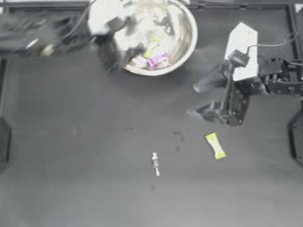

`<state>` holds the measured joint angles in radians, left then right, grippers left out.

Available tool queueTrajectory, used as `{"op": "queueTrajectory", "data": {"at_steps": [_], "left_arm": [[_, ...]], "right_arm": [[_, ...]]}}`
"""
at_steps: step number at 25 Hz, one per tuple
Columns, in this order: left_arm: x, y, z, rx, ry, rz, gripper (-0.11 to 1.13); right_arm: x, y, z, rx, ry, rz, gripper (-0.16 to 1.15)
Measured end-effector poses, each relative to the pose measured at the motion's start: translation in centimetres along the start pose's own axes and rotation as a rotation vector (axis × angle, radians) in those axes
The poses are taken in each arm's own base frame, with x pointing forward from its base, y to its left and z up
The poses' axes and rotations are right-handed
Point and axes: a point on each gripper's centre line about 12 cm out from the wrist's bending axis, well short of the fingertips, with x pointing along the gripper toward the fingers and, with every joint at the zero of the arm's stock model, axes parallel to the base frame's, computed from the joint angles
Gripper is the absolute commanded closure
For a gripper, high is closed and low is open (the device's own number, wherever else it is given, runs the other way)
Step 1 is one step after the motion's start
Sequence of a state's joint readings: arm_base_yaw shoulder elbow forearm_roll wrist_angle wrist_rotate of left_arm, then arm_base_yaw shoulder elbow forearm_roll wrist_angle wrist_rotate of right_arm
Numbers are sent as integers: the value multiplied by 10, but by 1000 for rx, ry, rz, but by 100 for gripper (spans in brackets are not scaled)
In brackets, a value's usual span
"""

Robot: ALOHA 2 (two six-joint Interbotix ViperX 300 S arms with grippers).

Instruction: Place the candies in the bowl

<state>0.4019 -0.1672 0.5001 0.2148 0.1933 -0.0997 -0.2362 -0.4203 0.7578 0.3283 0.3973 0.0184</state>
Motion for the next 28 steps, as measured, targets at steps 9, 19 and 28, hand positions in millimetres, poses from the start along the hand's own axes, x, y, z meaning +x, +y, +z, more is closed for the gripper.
{"op": "queueTrajectory", "data": {"at_steps": [9,19,28], "left_arm": [[-68,-60,-8,-2,-44,-166,2],[-93,-95,-41,11,-3,-283,2],[-104,-101,-61,-22,15,-318,2]], "right_arm": [[-1,0,-31,180,211,-58,-1],[3,7,-60,331,325,-276,-1],[29,15,-88,425,391,-412,-1]]}}
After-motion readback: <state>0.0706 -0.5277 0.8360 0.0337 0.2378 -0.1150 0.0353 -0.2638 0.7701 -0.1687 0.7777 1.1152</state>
